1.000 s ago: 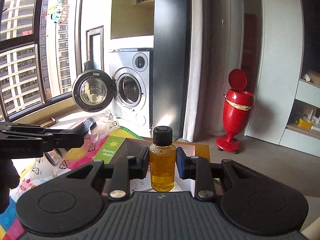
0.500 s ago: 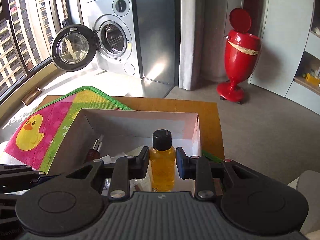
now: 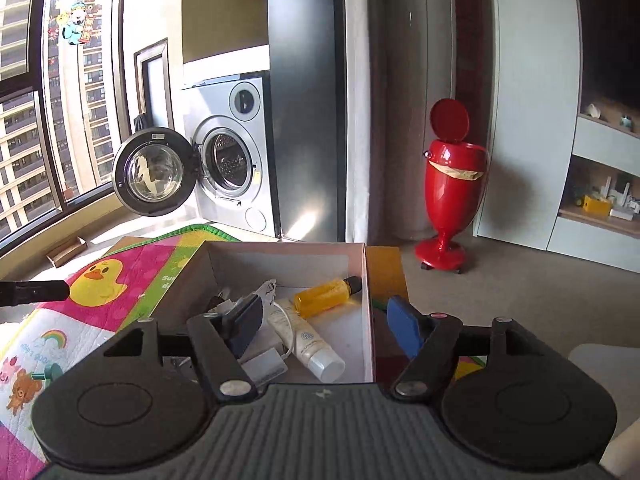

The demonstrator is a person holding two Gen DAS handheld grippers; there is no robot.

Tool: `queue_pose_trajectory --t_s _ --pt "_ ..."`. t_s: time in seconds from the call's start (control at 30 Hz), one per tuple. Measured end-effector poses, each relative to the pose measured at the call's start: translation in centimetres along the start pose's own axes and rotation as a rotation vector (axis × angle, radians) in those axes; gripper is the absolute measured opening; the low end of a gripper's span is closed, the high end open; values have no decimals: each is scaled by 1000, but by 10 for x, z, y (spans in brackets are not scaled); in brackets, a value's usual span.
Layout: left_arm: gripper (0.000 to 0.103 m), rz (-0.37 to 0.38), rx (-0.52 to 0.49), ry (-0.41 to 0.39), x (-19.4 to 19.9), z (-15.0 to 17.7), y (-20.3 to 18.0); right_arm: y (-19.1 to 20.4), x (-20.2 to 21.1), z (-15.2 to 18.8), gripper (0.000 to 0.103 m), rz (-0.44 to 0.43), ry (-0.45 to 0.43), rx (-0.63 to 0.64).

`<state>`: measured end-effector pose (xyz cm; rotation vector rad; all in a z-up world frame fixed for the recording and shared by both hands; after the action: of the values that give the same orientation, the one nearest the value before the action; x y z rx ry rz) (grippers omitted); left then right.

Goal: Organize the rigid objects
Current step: 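Lower the clear bag into the pink box with left while right drops the orange bottle in, then grasp the red lighter on the mat with the left gripper and lift it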

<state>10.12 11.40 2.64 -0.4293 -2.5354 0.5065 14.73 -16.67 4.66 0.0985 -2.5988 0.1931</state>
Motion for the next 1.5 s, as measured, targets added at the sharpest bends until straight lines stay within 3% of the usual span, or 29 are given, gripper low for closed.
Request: queue_pose_trajectory --t_s 0.1,0.27,0.37,0.47,0.6,0.7,0.9,1.03,1.2,1.37,1.5 --pt "23 8 29 41 15 18 14 21 19 32 70 -80 47 39" --pt "23 65 -39 104 28 45 1 53 37 85 70 -166 122 47" --pt "23 75 -93 121 35 55 -11 56 36 105 70 -167 166 19" --pt "23 80 -69 123 35 55 -14 52 27 119 70 -131 199 -4" --pt "23 31 5 67 22 42 -5 50 23 124 71 -117 191 -47" --pt "23 44 65 60 1 33 5 49 25 125 75 -114 167 -56" --pt "22 73 140 159 -36 50 10 49 25 123 76 -122 155 -75" --pt "23 156 154 212 -40 68 -8 46 24 122 76 -139 157 -105" --pt "23 220 50 261 -33 84 -40 44 25 122 77 -145 156 -113" --pt "23 167 -139 256 -14 90 -57 42 24 121 77 -154 158 -133" --pt "23 172 -262 357 -10 112 -71 39 24 120 77 -164 162 -152"
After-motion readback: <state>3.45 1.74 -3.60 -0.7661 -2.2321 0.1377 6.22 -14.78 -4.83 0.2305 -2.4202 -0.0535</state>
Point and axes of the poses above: each gripper's, at about its wrist camera, not at the fingertips, and x roughly against the way its jaws point, y to its left, z to its underside, the point moved 9 cm from there along -x, roughly the way its jaws point, and after that the axes turned 15 degrees about z, right-handed, at the moved point
